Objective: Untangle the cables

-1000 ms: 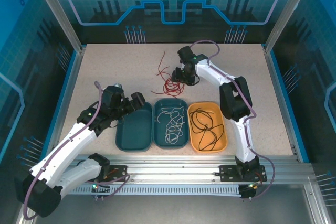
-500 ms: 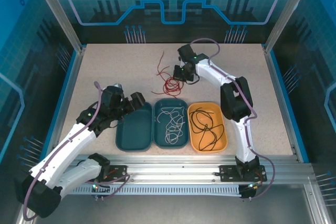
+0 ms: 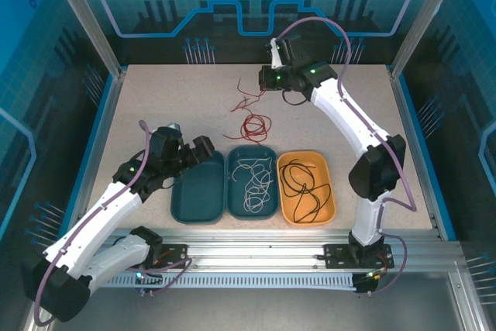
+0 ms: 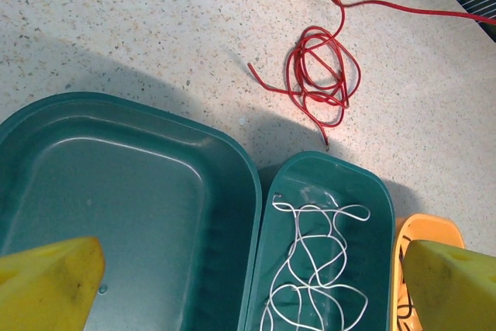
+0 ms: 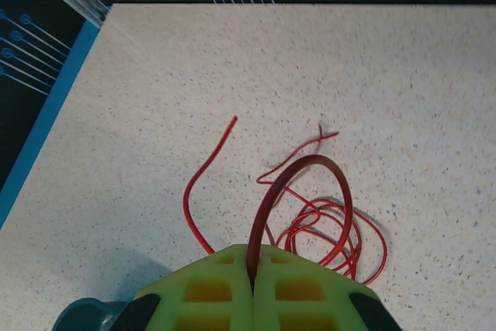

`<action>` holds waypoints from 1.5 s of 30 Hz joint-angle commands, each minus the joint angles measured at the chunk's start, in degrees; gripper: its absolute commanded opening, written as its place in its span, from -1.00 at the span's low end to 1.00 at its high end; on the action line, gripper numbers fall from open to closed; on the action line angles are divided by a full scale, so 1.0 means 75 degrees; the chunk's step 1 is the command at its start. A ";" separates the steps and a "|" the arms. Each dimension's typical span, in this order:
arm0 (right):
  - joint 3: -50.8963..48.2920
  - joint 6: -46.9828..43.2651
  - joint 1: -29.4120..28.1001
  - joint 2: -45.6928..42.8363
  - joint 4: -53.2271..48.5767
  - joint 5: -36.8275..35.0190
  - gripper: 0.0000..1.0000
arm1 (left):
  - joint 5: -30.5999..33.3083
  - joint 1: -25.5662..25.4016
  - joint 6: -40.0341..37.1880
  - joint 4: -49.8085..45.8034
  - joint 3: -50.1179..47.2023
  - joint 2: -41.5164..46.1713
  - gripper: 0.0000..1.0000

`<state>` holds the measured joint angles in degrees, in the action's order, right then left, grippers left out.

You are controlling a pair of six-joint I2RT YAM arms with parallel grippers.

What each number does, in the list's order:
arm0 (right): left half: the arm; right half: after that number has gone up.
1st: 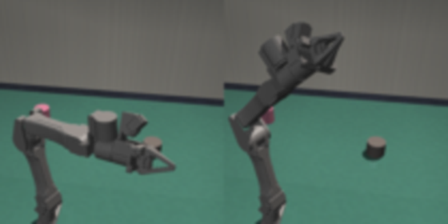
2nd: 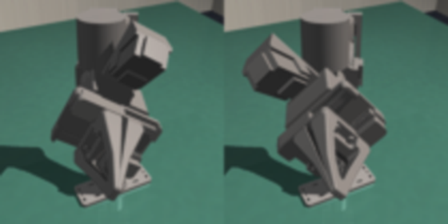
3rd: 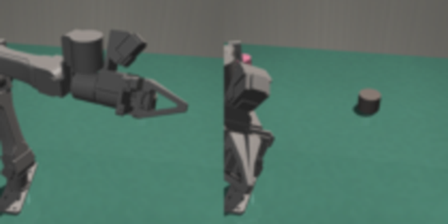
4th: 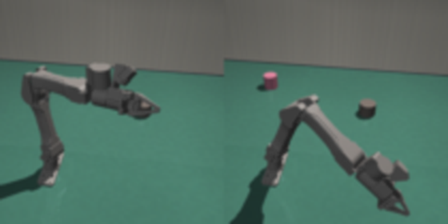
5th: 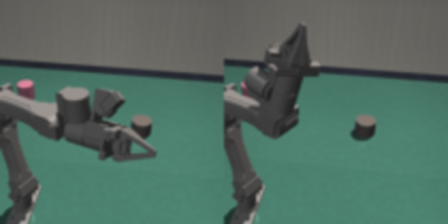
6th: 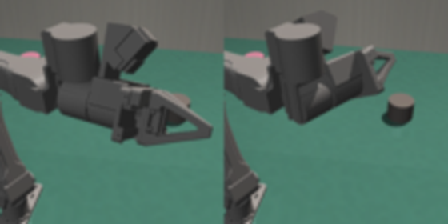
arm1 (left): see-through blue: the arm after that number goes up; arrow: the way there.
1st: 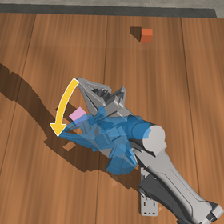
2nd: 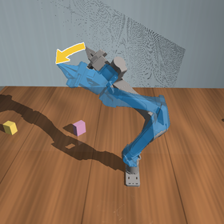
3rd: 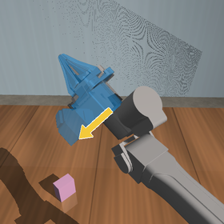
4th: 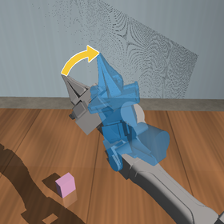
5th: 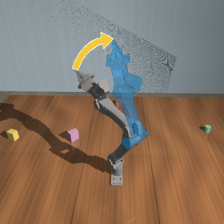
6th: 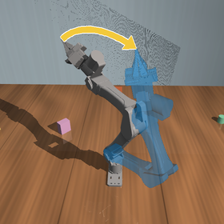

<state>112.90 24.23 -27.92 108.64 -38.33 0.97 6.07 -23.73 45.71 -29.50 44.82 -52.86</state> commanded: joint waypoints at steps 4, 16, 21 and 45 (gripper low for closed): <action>0.0415 -0.0833 -0.0257 -0.0626 -0.0351 -0.0323 -1.00 | -0.0291 0.0084 -0.0259 0.0276 -0.0083 -0.0121 0.98; 0.0733 -0.0945 -0.0469 -0.1528 -0.0356 0.0209 -1.00 | -0.0126 0.0087 -0.0259 0.0237 -0.0037 -0.0074 0.98; 0.0568 -0.1017 -0.0723 -0.1972 -0.0181 0.0187 -1.00 | 0.0191 0.0133 -0.0299 0.0011 0.0039 0.0148 0.98; -0.0257 -0.1694 -0.3582 -0.2907 -0.0324 -0.0828 -1.00 | 0.3096 0.0585 -0.0816 -0.2390 0.1456 0.2303 0.98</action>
<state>111.77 12.95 -52.47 87.96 -40.58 -2.57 24.38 -19.97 41.67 -43.53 53.30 -36.93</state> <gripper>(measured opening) 0.062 0.993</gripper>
